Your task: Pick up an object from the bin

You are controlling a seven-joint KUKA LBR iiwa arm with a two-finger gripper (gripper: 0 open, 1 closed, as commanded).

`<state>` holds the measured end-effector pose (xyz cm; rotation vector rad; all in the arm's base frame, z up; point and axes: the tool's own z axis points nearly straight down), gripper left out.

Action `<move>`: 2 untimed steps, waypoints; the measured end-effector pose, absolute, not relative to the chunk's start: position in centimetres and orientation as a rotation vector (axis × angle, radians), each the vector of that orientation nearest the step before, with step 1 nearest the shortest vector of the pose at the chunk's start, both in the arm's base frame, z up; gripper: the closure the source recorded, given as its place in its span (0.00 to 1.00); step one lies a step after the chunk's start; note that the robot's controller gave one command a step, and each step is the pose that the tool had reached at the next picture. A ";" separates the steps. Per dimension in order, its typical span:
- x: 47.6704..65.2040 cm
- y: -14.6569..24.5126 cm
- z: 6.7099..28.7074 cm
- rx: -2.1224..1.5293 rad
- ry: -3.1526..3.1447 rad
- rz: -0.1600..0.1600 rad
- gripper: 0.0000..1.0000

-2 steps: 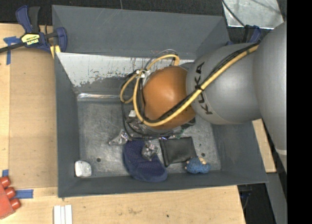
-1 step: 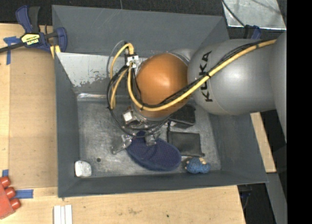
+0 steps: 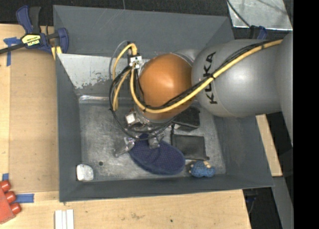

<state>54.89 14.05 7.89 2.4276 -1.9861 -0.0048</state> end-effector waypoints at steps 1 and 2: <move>55.2 13.6 8.1 2.423 -1.986 0.009 1.00; 55.3 13.6 9.2 2.428 -1.997 0.001 1.00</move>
Offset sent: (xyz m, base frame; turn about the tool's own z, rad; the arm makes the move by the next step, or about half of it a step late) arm 0.0000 0.0000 0.0000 0.0000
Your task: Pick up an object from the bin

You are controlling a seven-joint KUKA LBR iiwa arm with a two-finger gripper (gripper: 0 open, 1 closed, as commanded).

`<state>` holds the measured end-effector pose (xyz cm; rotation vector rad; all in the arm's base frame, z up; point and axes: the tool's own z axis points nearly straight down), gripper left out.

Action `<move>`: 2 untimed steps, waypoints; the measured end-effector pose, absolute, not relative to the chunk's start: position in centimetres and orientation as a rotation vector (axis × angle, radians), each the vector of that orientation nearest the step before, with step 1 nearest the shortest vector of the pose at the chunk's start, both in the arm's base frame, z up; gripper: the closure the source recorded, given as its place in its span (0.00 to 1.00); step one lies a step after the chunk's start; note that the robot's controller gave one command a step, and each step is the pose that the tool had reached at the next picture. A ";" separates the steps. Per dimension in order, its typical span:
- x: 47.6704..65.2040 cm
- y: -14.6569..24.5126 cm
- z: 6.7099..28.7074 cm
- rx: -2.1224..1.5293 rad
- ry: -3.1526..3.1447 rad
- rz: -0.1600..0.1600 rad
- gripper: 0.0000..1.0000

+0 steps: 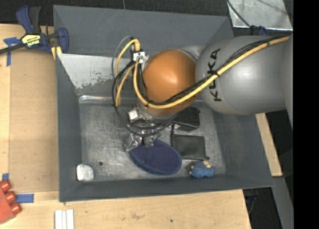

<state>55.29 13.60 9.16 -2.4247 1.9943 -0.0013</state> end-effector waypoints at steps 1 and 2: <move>55.4 13.7 13.1 -2.420 1.995 -0.003 1.00; 55.6 13.7 18.5 -2.416 1.996 -0.006 1.00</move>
Offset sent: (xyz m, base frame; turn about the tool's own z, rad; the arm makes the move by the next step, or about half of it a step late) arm 0.0001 0.0001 0.0364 0.0000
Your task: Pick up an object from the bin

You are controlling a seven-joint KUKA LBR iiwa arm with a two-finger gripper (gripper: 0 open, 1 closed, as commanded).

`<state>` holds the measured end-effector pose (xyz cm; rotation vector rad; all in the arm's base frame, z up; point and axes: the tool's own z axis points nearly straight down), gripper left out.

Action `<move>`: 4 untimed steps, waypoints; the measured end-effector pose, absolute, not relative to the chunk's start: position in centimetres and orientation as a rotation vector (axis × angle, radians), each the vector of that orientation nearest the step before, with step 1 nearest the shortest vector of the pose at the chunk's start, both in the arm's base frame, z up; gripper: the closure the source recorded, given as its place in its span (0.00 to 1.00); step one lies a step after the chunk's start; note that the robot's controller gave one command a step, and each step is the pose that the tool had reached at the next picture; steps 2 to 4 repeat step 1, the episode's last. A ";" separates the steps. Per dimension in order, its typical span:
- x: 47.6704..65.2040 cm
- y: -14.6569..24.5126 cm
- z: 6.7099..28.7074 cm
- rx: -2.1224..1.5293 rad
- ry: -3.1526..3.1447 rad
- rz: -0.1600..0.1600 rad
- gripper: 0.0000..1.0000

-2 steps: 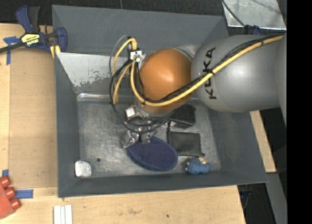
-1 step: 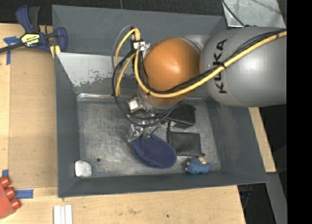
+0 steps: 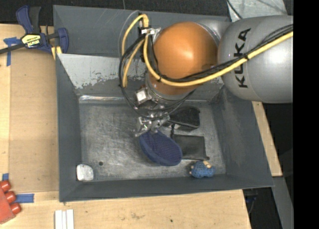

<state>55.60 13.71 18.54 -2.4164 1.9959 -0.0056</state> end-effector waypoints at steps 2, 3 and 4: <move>55.7 13.7 19.4 -2.416 2.000 -0.001 1.00; 55.7 13.7 19.4 -2.416 2.000 -0.001 1.00; 55.7 13.7 19.4 -2.416 2.000 -0.001 1.00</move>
Offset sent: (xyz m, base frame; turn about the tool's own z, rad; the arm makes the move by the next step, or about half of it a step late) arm 0.0001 -0.0002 0.0075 0.0000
